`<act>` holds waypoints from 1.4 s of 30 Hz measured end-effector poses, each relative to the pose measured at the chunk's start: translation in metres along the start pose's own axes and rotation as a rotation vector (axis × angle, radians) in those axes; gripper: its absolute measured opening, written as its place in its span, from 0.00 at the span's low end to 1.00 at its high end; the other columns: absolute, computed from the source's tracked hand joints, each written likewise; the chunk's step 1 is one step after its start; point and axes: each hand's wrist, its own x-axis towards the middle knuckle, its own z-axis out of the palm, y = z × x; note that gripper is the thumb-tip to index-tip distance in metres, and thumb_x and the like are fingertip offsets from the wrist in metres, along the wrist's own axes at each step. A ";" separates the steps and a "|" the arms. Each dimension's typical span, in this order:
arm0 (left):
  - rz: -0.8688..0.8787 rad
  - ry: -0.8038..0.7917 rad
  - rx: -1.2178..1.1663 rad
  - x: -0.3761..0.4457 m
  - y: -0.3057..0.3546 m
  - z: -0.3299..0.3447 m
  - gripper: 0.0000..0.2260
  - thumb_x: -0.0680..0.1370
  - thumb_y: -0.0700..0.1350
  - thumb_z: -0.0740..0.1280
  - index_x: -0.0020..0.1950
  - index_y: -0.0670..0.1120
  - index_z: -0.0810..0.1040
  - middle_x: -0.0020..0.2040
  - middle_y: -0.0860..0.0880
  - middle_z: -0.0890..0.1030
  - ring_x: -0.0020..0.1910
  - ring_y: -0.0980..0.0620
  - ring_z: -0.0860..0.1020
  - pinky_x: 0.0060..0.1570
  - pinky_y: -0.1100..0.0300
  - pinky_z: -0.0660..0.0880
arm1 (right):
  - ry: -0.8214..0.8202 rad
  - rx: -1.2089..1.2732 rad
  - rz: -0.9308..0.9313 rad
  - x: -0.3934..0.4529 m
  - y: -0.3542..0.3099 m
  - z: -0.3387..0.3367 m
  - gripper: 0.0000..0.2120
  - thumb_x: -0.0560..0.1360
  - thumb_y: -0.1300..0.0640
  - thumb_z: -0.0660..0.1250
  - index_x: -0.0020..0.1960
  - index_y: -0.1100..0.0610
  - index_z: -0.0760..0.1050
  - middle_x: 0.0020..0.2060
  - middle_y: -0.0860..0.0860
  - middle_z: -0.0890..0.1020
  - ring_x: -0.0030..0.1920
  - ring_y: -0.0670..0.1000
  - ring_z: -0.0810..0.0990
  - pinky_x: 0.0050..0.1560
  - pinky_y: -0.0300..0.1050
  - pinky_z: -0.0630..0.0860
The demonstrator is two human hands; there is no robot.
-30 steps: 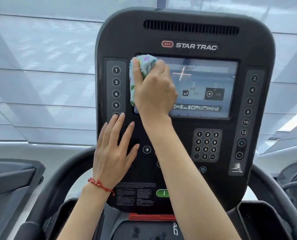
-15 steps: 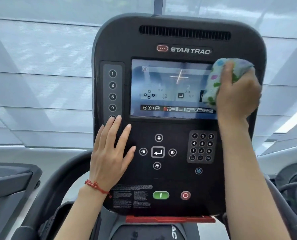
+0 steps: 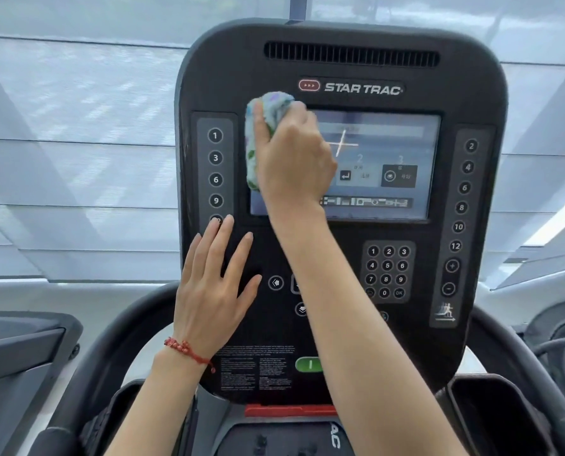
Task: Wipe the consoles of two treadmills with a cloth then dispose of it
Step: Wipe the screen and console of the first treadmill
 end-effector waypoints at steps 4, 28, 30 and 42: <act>0.005 -0.003 0.002 0.000 0.000 -0.001 0.20 0.80 0.48 0.59 0.68 0.39 0.68 0.70 0.36 0.67 0.71 0.39 0.63 0.69 0.43 0.61 | 0.014 -0.011 -0.052 -0.002 -0.001 0.004 0.19 0.73 0.43 0.65 0.37 0.60 0.73 0.29 0.53 0.78 0.25 0.54 0.77 0.23 0.38 0.61; -0.007 -0.003 -0.007 -0.002 0.000 0.001 0.20 0.79 0.48 0.60 0.68 0.40 0.69 0.70 0.36 0.66 0.71 0.38 0.62 0.69 0.42 0.61 | 0.147 -0.059 0.311 -0.010 0.117 -0.064 0.22 0.77 0.42 0.58 0.47 0.62 0.75 0.43 0.57 0.82 0.40 0.57 0.79 0.36 0.38 0.62; -0.003 -0.006 -0.021 -0.002 0.000 -0.001 0.20 0.79 0.48 0.60 0.68 0.40 0.69 0.70 0.36 0.66 0.71 0.39 0.62 0.69 0.42 0.61 | 0.092 -0.012 0.242 -0.020 0.091 -0.050 0.22 0.76 0.42 0.60 0.43 0.62 0.76 0.36 0.55 0.81 0.29 0.51 0.73 0.27 0.33 0.60; -0.009 -0.025 -0.052 -0.010 -0.004 -0.006 0.21 0.80 0.48 0.59 0.69 0.39 0.66 0.70 0.36 0.66 0.71 0.39 0.63 0.67 0.42 0.64 | -0.034 -0.009 -0.126 -0.051 0.024 -0.008 0.20 0.73 0.44 0.58 0.37 0.60 0.74 0.27 0.52 0.76 0.22 0.51 0.74 0.20 0.36 0.63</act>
